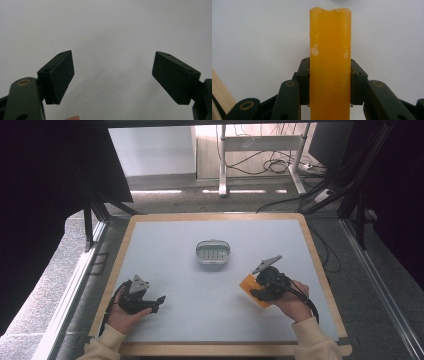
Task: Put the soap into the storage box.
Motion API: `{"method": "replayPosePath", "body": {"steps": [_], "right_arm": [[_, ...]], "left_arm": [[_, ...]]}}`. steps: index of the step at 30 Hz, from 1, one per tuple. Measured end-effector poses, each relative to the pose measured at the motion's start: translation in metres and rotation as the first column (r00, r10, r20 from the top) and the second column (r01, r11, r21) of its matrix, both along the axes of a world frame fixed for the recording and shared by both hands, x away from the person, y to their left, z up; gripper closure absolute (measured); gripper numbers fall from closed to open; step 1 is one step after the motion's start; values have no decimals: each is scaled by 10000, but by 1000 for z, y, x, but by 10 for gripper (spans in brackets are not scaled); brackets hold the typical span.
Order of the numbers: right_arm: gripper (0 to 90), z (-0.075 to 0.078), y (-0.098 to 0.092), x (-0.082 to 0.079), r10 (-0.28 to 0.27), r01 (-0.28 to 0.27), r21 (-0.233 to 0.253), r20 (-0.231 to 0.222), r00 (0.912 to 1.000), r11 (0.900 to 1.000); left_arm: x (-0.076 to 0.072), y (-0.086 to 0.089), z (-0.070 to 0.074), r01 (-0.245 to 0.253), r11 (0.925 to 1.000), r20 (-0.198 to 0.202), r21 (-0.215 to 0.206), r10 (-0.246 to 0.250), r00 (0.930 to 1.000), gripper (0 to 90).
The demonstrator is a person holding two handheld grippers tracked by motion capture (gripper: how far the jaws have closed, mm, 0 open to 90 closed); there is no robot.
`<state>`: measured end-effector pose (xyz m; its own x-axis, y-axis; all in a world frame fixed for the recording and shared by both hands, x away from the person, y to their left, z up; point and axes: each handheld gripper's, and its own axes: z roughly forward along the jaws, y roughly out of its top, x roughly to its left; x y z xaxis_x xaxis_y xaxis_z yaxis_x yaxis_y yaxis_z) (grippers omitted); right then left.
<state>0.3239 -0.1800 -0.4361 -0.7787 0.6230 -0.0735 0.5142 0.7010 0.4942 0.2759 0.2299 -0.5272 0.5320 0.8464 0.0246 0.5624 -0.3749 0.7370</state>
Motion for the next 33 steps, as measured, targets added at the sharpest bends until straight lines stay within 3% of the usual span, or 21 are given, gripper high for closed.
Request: {"method": "replayPosePath", "body": {"steps": [7,21,33], "right_arm": [[616,8,-3,1,168,-171,349,101,9998,9992],[617,22,0,18,343,-352,513,187,9992,9981],[617,29,5,27,316,-324,348,229,9992,9989]], "left_arm": [[0,1,0,-17,10000,-7,-15,17,10000,177],[0,2,1,71,9999,-17,88,-71,10000,178],[0,2,1,25,10000,16,66,-25,10000,178]]}}
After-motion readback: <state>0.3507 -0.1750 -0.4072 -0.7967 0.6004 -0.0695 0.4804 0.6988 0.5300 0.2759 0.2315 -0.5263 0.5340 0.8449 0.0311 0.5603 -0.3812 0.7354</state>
